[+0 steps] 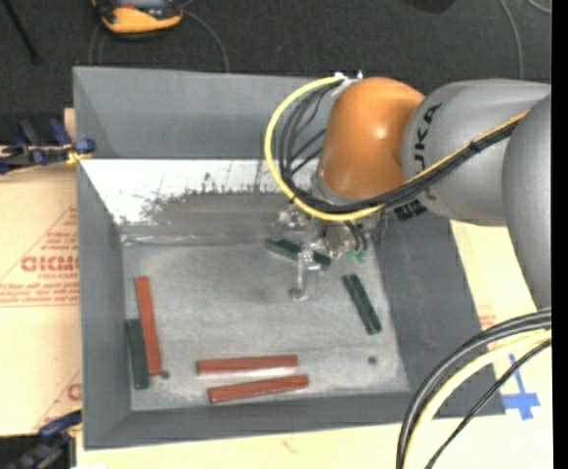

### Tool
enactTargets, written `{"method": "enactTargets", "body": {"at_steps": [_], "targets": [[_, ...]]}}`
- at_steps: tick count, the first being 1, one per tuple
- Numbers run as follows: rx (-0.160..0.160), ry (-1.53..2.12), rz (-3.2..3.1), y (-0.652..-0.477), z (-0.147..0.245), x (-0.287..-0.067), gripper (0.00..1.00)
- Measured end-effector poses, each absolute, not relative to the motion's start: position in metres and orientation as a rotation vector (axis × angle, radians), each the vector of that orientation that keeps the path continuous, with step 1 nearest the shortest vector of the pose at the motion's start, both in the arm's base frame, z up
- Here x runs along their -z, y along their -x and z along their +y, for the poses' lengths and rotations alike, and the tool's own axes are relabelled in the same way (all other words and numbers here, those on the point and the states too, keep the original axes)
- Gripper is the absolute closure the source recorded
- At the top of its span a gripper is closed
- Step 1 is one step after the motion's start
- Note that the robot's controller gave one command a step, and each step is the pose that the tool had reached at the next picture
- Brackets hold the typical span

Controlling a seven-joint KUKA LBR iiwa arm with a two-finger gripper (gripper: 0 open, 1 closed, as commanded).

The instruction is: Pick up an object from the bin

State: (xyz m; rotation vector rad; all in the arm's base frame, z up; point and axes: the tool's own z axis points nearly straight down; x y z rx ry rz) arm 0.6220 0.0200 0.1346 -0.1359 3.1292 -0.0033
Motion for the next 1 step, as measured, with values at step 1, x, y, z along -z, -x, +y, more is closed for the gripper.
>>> {"method": "enactTargets", "body": {"at_steps": [1], "targets": [[-0.001, 0.252, 3.129, -0.6287, 0.0129, -0.1123, 0.0]]}}
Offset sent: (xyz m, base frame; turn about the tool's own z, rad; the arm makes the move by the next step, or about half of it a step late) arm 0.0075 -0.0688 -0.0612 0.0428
